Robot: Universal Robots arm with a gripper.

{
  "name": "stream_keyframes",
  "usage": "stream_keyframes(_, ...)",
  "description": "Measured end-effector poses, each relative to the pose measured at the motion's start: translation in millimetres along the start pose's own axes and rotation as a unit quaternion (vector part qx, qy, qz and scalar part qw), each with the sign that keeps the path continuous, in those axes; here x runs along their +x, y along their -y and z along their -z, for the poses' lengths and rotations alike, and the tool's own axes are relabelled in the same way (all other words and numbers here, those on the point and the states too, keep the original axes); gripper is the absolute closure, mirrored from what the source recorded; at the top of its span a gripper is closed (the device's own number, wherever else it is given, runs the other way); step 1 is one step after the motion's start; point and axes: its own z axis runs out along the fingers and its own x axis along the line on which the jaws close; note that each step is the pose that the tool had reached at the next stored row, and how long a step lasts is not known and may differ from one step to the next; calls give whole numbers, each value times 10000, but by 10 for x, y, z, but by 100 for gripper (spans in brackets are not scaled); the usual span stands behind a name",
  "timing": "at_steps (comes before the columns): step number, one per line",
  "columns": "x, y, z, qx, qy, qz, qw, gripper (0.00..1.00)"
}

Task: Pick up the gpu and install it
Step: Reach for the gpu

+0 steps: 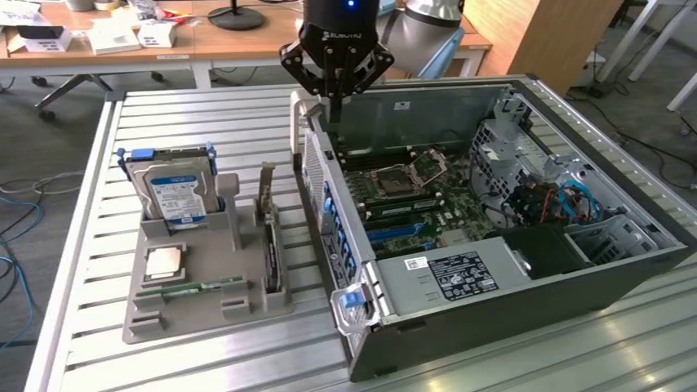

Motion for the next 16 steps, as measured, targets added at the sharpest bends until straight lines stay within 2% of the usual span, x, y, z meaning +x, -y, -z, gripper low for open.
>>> stream_keyframes(16, 371, 13, 7, 0, 0, 0, 10000, 89)
